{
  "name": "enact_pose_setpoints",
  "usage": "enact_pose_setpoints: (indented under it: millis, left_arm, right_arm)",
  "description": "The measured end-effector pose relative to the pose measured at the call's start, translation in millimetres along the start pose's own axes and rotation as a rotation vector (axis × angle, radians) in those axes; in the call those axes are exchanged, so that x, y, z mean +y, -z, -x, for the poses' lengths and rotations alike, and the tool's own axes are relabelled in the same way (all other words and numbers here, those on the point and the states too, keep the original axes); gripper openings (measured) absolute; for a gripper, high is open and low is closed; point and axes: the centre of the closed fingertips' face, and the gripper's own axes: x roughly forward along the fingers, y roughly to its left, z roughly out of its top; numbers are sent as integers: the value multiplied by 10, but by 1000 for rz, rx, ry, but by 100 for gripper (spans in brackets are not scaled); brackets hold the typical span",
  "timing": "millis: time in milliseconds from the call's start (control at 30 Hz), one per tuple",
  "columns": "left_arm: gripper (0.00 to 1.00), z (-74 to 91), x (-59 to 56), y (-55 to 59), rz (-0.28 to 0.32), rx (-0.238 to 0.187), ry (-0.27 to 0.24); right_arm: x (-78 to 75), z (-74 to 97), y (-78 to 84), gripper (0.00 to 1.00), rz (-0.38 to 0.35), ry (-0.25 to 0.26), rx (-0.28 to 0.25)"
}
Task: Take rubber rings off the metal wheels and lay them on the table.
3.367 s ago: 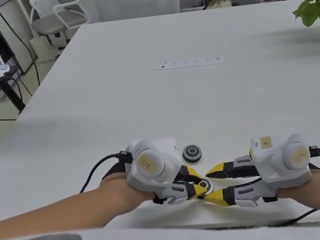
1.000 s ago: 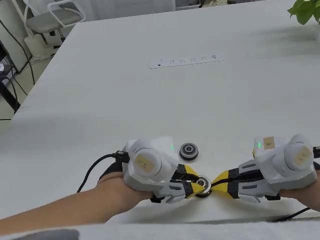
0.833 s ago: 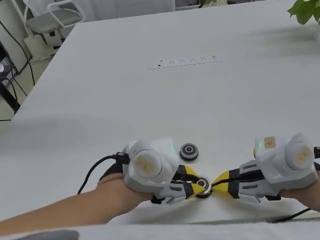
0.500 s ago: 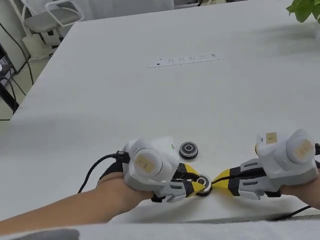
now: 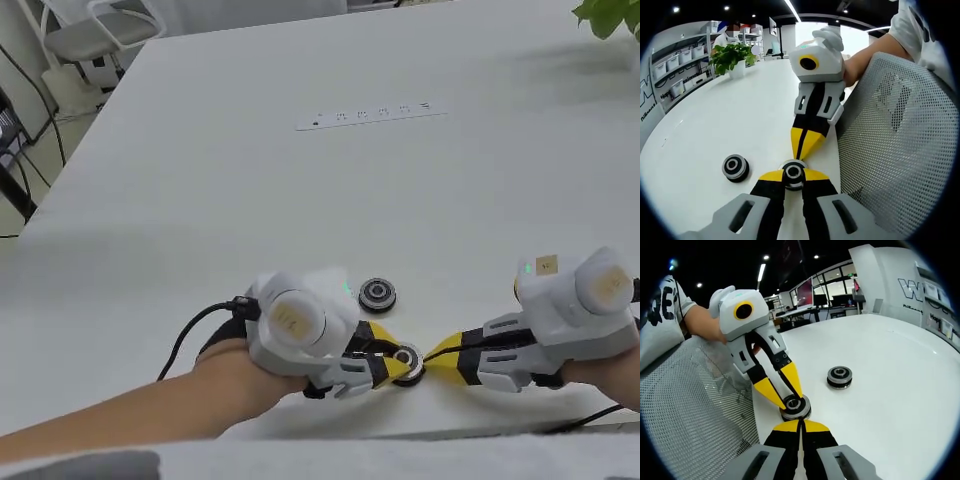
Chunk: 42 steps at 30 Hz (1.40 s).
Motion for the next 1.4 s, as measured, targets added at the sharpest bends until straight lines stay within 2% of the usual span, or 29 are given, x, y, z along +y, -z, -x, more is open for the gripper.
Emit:
enact_pose_setpoints:
  millis: [567, 600, 633, 700, 1133, 1267, 1300, 1400]
  left_arm:
    - [7, -14, 23, 8, 1, 2, -7]
    - [7, -18, 31, 12, 1, 2, -9]
    - [7, -21, 39, 16, 3, 3, -10]
    - [7, -25, 46, 20, 4, 3, -11]
    - [7, -29, 48, 25, 7, 4, -17]
    - [7, -36, 58, 30, 8, 6, -20]
    - [7, -36, 57, 28, 8, 6, -21]
    - [7, -26, 45, 18, 8, 6, -23]
  right_arm:
    - [103, 15, -68, 0, -51, 2, -13]
    - [108, 25, -133, 0, -46, -5, -44]
    - [103, 56, -153, 0, -76, 1, -52]
    - [114, 71, -175, 0, -74, 2, -62]
    - [104, 76, -154, 0, -72, 11, -51]
    - [103, 88, -168, 0, -81, 6, -69]
    - [119, 75, -195, 0, -114, -5, -87]
    - [108, 75, -178, 0, -101, 1, -80]
